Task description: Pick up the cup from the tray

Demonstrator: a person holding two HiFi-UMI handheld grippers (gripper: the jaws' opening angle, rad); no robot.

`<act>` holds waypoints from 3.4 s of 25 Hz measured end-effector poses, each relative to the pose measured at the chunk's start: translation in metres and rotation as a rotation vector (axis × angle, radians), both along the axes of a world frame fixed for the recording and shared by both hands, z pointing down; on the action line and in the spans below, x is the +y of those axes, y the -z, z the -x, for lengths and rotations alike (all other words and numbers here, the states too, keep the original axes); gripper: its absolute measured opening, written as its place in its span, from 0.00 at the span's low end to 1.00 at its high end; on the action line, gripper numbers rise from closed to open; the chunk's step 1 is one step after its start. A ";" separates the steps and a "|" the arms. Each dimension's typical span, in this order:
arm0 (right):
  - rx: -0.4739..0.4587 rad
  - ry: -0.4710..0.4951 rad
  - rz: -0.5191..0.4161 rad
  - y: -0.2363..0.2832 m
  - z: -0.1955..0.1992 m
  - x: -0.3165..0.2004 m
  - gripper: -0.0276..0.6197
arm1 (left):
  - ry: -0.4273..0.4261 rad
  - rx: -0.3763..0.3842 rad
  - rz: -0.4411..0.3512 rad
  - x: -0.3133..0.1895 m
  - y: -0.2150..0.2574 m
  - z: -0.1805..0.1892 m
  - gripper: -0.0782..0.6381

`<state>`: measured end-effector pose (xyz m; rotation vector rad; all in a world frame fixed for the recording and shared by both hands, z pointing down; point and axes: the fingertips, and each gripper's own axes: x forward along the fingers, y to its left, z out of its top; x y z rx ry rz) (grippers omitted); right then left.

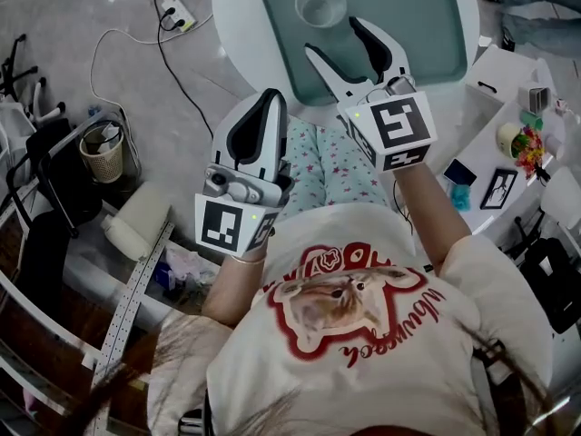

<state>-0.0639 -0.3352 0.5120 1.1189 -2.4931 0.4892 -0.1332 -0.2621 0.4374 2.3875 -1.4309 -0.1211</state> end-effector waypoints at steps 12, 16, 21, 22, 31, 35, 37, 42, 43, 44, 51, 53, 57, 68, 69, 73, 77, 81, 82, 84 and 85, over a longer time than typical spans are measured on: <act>0.081 -0.006 0.095 -0.032 0.004 -0.007 0.47 | -0.013 0.035 0.020 0.006 -0.007 -0.003 0.13; 0.084 -0.020 0.096 -0.034 0.005 -0.014 0.47 | -0.007 0.050 0.031 0.004 -0.007 -0.003 0.13; 0.081 -0.027 0.097 -0.035 0.007 -0.022 0.47 | 0.006 0.048 0.049 0.005 -0.008 0.000 0.13; 0.082 -0.027 0.096 -0.035 0.008 -0.024 0.47 | 0.009 0.047 0.051 0.006 -0.009 0.001 0.13; 0.079 -0.035 0.096 -0.040 0.013 -0.032 0.47 | 0.035 0.061 0.064 0.005 -0.012 0.005 0.13; 0.078 -0.041 0.104 -0.043 0.015 -0.036 0.48 | 0.038 0.068 0.062 0.007 -0.010 0.004 0.13; 0.074 -0.045 0.108 -0.044 0.016 -0.038 0.49 | 0.040 0.068 0.066 0.009 -0.011 0.004 0.13; 0.071 -0.059 0.110 -0.046 0.018 -0.043 0.51 | 0.039 0.069 0.072 0.013 -0.011 0.003 0.13; 0.072 -0.065 0.110 -0.046 0.018 -0.044 0.51 | 0.039 0.070 0.072 0.014 -0.011 0.003 0.13; 0.075 -0.071 0.110 -0.047 0.017 -0.046 0.52 | 0.039 0.071 0.073 0.015 -0.012 0.003 0.13; 0.080 -0.102 0.107 -0.048 0.019 -0.055 0.52 | 0.035 0.072 0.081 0.018 -0.015 0.006 0.13; 0.076 -0.106 0.106 -0.047 0.019 -0.058 0.52 | 0.034 0.072 0.082 0.019 -0.015 0.006 0.13; 0.071 -0.100 0.100 -0.045 0.022 -0.062 0.52 | 0.034 0.071 0.082 0.020 -0.015 0.005 0.13; 0.080 -0.114 0.092 -0.045 0.024 -0.071 0.52 | 0.036 0.066 0.078 0.018 -0.011 0.006 0.13; 0.076 -0.121 0.092 -0.045 0.023 -0.072 0.52 | 0.035 0.066 0.080 0.017 -0.012 0.006 0.13; 0.060 -0.119 0.094 -0.045 0.023 -0.074 0.52 | 0.035 0.066 0.080 0.017 -0.012 0.006 0.13; 0.073 -0.110 0.091 -0.043 0.022 -0.073 0.52 | 0.033 0.053 0.068 0.017 -0.012 0.006 0.13; 0.091 -0.110 0.069 -0.031 0.019 -0.074 0.52 | 0.028 0.060 0.063 0.012 -0.005 0.003 0.13; 0.088 -0.111 0.064 -0.026 0.018 -0.074 0.52 | 0.027 0.056 0.057 0.011 -0.004 0.003 0.13; 0.085 -0.114 0.054 -0.017 0.016 -0.075 0.52 | 0.022 0.042 0.040 0.010 0.000 0.002 0.13; 0.086 -0.116 0.050 -0.012 0.014 -0.076 0.52 | 0.019 0.036 0.031 0.009 0.002 0.002 0.13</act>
